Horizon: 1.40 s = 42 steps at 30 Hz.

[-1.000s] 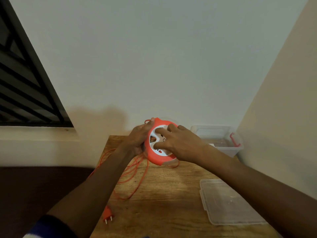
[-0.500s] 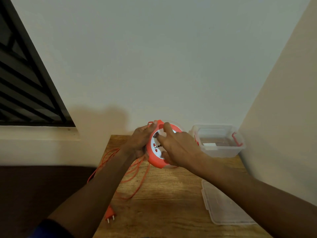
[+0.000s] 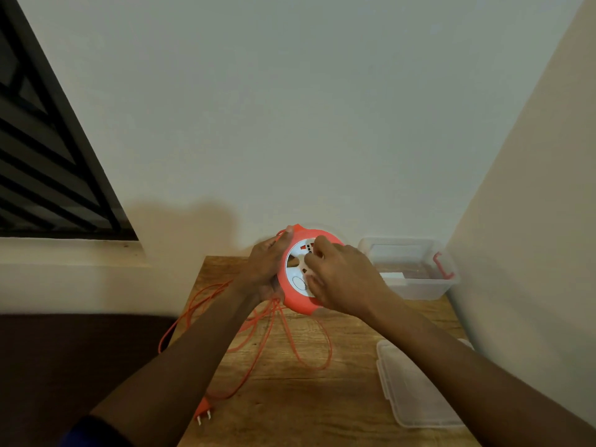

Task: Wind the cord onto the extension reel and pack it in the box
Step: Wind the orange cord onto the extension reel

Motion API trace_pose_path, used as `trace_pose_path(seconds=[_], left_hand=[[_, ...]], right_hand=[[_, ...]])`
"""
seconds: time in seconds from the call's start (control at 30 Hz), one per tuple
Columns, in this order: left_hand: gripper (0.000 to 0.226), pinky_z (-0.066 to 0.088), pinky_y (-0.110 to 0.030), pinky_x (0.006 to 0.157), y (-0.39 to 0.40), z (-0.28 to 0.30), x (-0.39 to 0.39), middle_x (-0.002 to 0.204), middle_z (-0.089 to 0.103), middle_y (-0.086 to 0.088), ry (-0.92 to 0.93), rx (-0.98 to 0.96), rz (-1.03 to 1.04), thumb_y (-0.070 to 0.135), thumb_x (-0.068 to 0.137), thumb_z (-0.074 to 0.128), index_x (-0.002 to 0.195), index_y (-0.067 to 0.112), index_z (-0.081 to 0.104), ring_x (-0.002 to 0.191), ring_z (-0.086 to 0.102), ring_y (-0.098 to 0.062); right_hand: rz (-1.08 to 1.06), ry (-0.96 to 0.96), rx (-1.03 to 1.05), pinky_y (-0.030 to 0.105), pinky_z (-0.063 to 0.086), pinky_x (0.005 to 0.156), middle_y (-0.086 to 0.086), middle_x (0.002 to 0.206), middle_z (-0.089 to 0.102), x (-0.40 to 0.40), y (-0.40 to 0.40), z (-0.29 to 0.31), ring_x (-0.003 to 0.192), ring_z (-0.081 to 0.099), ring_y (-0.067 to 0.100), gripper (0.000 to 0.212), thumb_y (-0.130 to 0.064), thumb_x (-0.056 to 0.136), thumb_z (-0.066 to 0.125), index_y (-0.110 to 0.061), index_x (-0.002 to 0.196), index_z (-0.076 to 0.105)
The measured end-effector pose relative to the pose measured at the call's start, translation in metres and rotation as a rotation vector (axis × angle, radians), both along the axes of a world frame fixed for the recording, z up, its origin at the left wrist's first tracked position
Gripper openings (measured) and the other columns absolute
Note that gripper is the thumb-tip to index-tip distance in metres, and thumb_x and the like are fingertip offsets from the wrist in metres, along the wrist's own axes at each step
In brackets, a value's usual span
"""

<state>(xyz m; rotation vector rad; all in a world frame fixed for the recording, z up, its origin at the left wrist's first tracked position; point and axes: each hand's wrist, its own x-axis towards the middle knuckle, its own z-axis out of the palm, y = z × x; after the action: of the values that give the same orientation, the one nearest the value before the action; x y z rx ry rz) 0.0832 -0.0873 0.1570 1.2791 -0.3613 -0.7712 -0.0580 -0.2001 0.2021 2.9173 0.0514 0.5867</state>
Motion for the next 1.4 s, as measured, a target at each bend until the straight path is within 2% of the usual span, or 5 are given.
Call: trace_pose_path(seconds=[0.13,0.47,0.8,1.2,1.4], left_hand=[[0.051,0.062,-0.059,0.088,0.003,0.001,0.006,0.113,0.078,-0.018,-0.018,0.047,-0.005,0.061,0.085,0.070,0.112,0.019,0.076,0.101,0.075,-0.044],[0.041,0.065,-0.049,0.080,-0.003,0.006,0.002,0.110,0.079,-0.017,-0.050,0.044,0.011,0.053,0.094,0.065,0.113,0.019,0.075,0.096,0.077,-0.038],[0.030,0.066,-0.036,0.064,-0.009,0.015,-0.008,0.091,0.082,-0.007,-0.125,0.017,0.126,0.048,0.098,0.061,0.095,0.022,0.076,0.075,0.079,-0.025],[0.038,0.064,-0.053,0.084,-0.003,0.020,0.004,0.110,0.079,-0.017,-0.046,0.002,0.047,0.054,0.094,0.063,0.102,0.021,0.080,0.094,0.077,-0.037],[0.043,0.063,-0.054,0.089,-0.002,0.022,0.004,0.114,0.079,-0.015,-0.068,0.040,0.018,0.054,0.098,0.058,0.118,0.020,0.073,0.102,0.075,-0.039]], right_hand=[[-0.051,0.163,-0.133,0.042,0.051,0.074,0.015,0.133,0.048,-0.009,-0.004,0.003,0.103,0.053,0.033,0.064,-0.036,0.083,0.068,-0.039,0.140,0.039],[-0.085,0.115,-0.235,0.037,0.048,0.065,0.012,0.095,0.067,0.004,0.004,0.005,0.083,0.061,0.032,0.068,-0.036,0.079,0.071,-0.031,0.139,0.041],[-0.451,-0.218,0.109,0.016,0.011,0.042,-0.002,0.042,0.051,0.015,0.007,0.016,0.033,0.034,0.017,0.055,-0.067,0.079,0.059,-0.016,0.060,0.061],[0.050,0.114,-0.007,0.039,0.054,0.061,0.009,0.137,0.047,-0.007,-0.005,0.021,0.106,0.054,0.029,0.038,-0.026,0.086,0.066,-0.030,0.124,0.059],[-0.066,0.096,-0.134,0.036,0.049,0.058,0.011,0.117,0.056,-0.003,0.003,0.023,0.083,0.060,0.030,0.051,-0.031,0.076,0.075,-0.033,0.123,0.056]])
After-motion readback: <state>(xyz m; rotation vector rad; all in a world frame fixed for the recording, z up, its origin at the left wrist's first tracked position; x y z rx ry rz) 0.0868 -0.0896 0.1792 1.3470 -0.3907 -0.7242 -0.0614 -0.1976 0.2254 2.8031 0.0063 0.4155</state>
